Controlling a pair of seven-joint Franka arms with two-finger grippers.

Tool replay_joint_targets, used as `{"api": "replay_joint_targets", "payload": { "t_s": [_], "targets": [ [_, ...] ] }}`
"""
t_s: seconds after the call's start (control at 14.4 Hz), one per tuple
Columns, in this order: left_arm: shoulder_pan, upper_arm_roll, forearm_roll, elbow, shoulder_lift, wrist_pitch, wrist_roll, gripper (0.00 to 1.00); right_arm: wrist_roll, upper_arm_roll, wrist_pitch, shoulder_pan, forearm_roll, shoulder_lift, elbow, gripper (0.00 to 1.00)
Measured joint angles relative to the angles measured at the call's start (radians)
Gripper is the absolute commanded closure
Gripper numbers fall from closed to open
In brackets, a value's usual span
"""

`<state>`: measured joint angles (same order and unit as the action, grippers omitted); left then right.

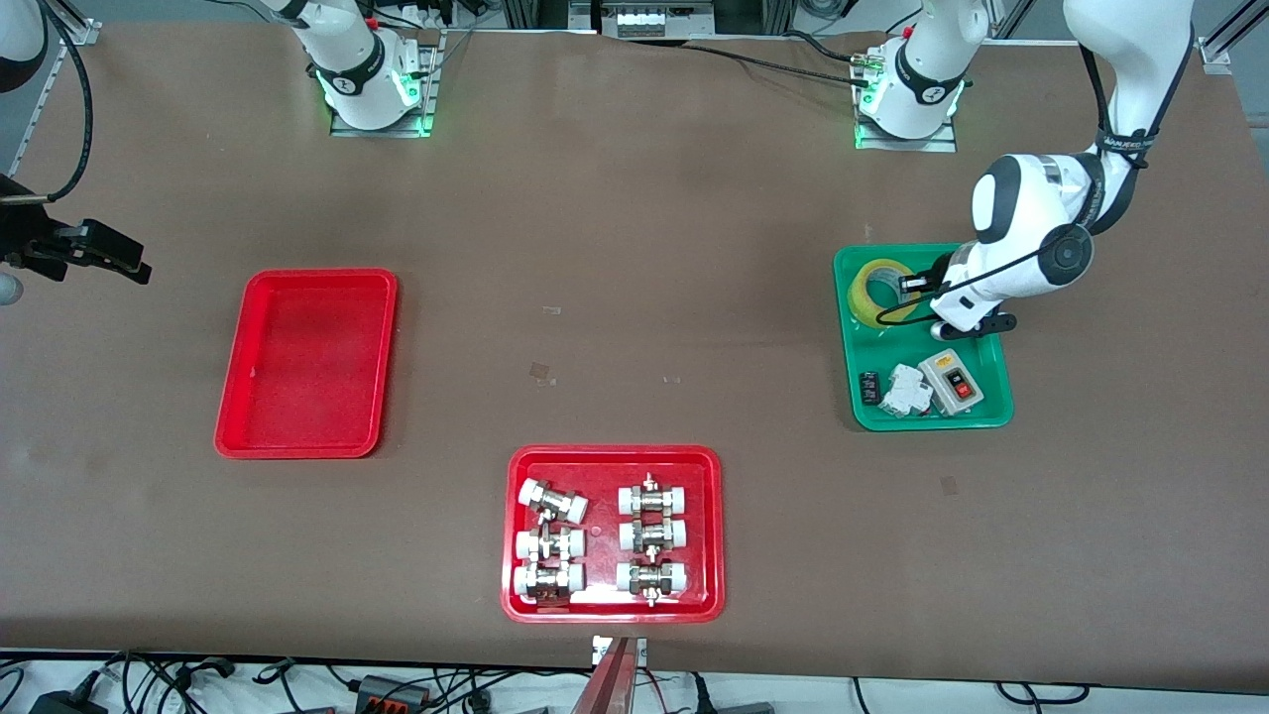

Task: Left arm passes tape to right arm into tray
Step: 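Lower the left gripper over the tape roll in the green tray, then close the left gripper on the tape roll's rim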

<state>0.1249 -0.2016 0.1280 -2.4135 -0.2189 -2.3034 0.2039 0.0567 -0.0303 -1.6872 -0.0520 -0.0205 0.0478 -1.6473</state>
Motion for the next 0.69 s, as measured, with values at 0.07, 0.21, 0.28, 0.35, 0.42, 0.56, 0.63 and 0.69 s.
{"api": "replay_joint_targets", "payload": {
  "t_s": [0.07, 0.21, 0.28, 0.35, 0.42, 0.56, 0.63, 0.69],
  "targets": [
    [-0.003, -0.009, 0.0, 0.001, 0.0, 0.002, 0.019, 0.88, 0.0, 0.0, 0.0, 0.0, 0.0, 0.0, 0.0, 0.0],
    [-0.006, -0.014, 0.0, 0.014, 0.0, 0.023, 0.028, 0.89, 0.0, 0.0, 0.0, 0.0, 0.0, 0.0, 0.0, 0.0],
    [-0.005, -0.014, 0.0, 0.033, 0.001, 0.052, 0.028, 0.89, 0.0, 0.0, 0.0, 0.0, 0.0, 0.0, 0.0, 0.0],
    [-0.005, -0.014, 0.0, 0.062, 0.002, 0.091, 0.028, 0.9, 0.0, 0.0, 0.0, 0.0, 0.0, 0.0, 0.0, 0.0],
    [-0.004, -0.014, 0.0, 0.103, 0.004, 0.143, 0.028, 0.91, 0.0, 0.0, -0.001, 0.0, 0.0, 0.0, 0.0, 0.0],
    [-0.005, -0.014, 0.0, 0.199, 0.007, 0.259, 0.028, 0.95, 0.0, 0.0, -0.001, 0.0, 0.0, 0.0, 0.0, 0.0],
    [-0.005, -0.014, 0.0, 0.247, 0.008, 0.317, 0.028, 0.97, 0.0, 0.001, -0.001, 0.0, 0.0, 0.0, 0.0, 0.0],
    [-0.006, -0.015, 0.0, 0.291, 0.01, 0.369, 0.028, 0.97, 0.0, 0.004, -0.001, 0.001, 0.0, 0.0, 0.0, 0.0]
  ]
}}
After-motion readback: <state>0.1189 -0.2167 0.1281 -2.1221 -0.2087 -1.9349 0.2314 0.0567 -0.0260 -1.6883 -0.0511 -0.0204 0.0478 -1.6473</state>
